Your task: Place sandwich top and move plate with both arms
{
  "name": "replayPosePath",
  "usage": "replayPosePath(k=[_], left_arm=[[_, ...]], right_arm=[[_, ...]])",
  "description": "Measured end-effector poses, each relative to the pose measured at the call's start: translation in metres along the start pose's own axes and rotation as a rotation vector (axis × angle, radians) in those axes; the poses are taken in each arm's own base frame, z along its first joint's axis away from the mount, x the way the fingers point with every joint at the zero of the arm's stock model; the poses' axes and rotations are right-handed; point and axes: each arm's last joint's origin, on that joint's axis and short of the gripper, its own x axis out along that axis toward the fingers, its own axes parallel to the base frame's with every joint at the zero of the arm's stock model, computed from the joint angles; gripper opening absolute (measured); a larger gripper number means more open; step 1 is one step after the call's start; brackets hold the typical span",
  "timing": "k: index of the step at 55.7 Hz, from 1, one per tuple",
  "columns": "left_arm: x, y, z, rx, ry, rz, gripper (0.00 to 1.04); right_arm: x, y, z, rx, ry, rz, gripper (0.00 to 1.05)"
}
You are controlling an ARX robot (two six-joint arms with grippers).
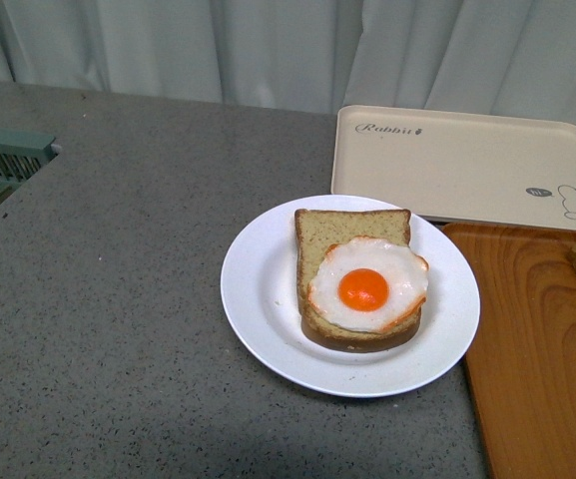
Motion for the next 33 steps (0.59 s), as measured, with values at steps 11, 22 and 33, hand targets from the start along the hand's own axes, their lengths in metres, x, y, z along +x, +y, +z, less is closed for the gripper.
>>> replayPosePath(k=[11,22,33], left_arm=[[0.0,0.0,0.0,0.0,0.0,0.0,0.98],[0.0,0.0,0.0,0.0,0.0,0.0,0.98],[0.0,0.0,0.0,0.0,0.0,0.0,0.98]], right_arm=[[0.007,0.001,0.0,-0.004,-0.002,-0.021,0.96],[0.015,0.0,-0.004,-0.012,0.016,-0.033,0.96],[0.021,0.0,-0.009,-0.016,0.03,-0.034,0.96]])
